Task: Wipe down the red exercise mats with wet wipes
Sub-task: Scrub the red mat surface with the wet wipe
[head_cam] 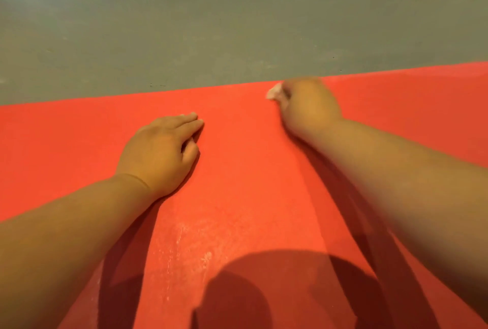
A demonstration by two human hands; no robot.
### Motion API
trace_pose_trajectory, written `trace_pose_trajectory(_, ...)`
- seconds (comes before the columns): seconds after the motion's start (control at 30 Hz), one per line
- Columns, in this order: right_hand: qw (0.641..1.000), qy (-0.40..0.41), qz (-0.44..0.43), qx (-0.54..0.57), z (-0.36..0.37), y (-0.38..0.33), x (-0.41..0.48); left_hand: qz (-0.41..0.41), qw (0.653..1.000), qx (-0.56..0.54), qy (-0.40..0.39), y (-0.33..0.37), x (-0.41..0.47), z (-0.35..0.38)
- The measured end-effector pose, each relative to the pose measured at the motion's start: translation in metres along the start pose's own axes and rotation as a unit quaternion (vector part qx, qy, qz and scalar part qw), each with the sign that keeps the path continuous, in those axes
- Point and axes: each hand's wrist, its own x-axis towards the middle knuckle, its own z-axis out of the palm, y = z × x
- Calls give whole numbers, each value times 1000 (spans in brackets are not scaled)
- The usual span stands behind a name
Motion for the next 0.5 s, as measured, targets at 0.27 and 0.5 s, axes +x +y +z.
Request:
trace_pose_trajectory(0.27, 982, -164, -87, -27, -53, 6, -93, 23, 994, -67, -82, 66, -44, -14)
trace_pose_trajectory(0.5, 926, -173, 213, 260, -82, 3, -197, 130, 964, -182, -144, 150, -58, -2)
